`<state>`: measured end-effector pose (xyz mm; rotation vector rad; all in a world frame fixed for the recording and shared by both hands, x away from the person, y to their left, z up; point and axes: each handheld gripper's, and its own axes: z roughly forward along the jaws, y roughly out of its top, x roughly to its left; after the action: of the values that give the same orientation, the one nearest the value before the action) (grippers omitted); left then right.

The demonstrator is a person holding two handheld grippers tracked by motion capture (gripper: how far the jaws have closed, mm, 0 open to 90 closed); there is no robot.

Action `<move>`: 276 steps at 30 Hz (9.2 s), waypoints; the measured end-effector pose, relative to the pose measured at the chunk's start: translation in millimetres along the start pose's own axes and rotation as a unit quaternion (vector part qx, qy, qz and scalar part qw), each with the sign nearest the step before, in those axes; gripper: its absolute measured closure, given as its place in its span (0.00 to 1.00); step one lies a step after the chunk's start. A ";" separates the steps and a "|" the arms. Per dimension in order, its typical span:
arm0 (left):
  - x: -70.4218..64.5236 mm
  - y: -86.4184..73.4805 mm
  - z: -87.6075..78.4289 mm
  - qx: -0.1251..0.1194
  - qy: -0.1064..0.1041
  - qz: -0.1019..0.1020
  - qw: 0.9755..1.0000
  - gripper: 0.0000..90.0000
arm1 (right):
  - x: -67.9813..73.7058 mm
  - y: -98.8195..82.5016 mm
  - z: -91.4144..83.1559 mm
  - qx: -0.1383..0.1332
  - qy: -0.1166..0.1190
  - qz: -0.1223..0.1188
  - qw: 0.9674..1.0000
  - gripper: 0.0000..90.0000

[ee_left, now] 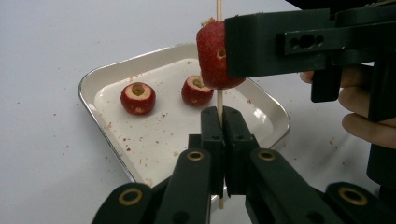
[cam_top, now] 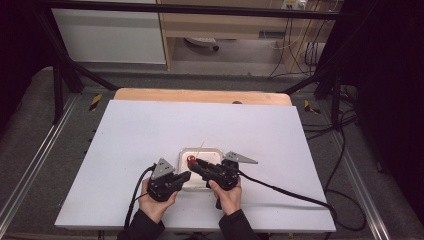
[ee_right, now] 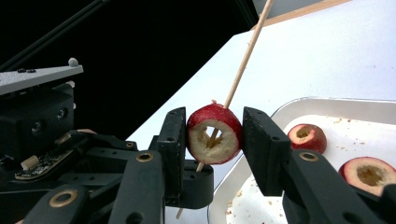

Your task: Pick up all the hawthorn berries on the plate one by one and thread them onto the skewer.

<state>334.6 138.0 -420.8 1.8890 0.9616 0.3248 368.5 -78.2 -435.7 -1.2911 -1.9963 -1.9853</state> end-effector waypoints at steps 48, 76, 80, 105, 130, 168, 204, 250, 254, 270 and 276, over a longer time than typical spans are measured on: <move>45.2 -22.8 -37.9 0.058 0.007 0.049 0.997 0.98 | -18.6 57.6 -16.6 0.248 -0.146 -0.142 0.947 0.15; 48.3 -30.4 -35.5 0.076 0.005 0.055 0.996 0.98 | -33.1 68.0 58.1 0.407 -0.155 -0.132 0.890 0.49; 48.2 -30.4 -35.1 0.077 0.005 0.055 0.995 0.98 | -37.4 67.5 60.0 0.415 -0.156 -0.125 0.887 0.55; 47.0 -30.2 -35.2 0.077 0.006 0.058 0.995 0.98 | -36.9 71.7 58.3 0.414 -0.150 -0.087 0.893 0.70; 42.4 -29.8 -36.1 0.067 0.009 0.056 0.996 0.98 | -19.8 72.9 29.7 0.349 -0.119 -0.082 0.926 0.70; 12.5 -20.3 -27.3 0.024 0.014 0.029 0.999 0.98 | -17.8 68.9 -21.1 0.041 -0.038 -0.003 0.998 0.70; -16.9 4.6 -5.2 -0.018 -0.006 -0.023 1.000 0.98 | -11.8 73.4 -21.4 -0.102 -0.024 0.004 0.994 0.70; -16.8 5.3 1.1 -0.035 0.002 -0.045 0.998 0.98 | -7.4 46.8 -13.8 -0.103 -0.012 0.021 0.994 0.71; -17.9 5.3 1.9 -0.037 0.002 -0.044 0.998 0.98 | -7.9 45.6 -13.8 -0.111 -0.013 0.025 0.993 0.71; -19.9 3.5 -1.4 -0.053 0.007 -0.051 0.997 0.98 | -10.5 48.0 -13.0 -0.134 -0.009 0.022 0.991 0.71; -22.6 8.3 1.5 -0.059 0.010 -0.062 0.996 0.98 | -9.6 41.2 -10.6 -0.119 -0.002 0.025 0.993 0.72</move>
<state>324.7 118.4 -410.7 1.7146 1.0453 0.3213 392.7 -99.0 -406.0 -1.3748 -1.7508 -2.2532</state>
